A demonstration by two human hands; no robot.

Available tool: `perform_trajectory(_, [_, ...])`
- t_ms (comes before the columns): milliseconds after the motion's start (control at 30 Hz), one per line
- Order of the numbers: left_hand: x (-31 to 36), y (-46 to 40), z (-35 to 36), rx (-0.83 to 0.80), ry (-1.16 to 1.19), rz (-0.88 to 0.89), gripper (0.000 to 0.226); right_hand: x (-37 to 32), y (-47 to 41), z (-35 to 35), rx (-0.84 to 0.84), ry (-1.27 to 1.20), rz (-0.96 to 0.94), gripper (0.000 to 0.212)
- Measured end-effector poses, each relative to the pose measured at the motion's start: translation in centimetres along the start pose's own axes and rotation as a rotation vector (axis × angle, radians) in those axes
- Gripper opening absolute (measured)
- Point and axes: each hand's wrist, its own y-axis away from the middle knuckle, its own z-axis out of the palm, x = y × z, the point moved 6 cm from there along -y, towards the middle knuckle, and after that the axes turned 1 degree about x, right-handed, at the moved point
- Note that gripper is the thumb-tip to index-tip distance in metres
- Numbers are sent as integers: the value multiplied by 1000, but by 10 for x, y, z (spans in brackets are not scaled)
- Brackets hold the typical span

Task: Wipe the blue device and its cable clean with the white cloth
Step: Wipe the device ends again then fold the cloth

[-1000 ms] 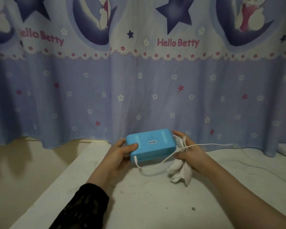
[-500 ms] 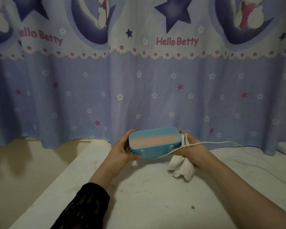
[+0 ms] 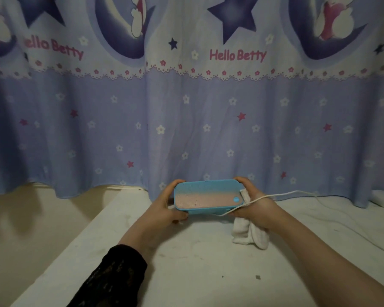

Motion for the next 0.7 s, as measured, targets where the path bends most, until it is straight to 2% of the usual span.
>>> perform_trajectory(133, [-8, -3, 3, -34, 270, -110, 43, 3, -1, 0, 20, 43, -7, 74])
perform_trajectory(200, [-11, -5, 1, 7, 277, -119, 33, 2, -2, 0, 20, 75, -12, 74])
perform_trajectory(300, [-15, -5, -4, 60, 280, -135, 36, -2, -1, 1, 3, 110, -15, 71])
perform_trajectory(467, [-16, -8, -9, 104, 323, -114, 37, -10, 9, 7, -252, 107, 67, 83])
perform_trajectory(567, [-16, -8, -9, 98, 338, -94, 30, -3, 9, 5, -205, -5, 163, 64])
perform_trajectory(700, [-16, -9, -9, 89, 343, -89, 31, 13, 10, -1, -161, -276, 401, 37])
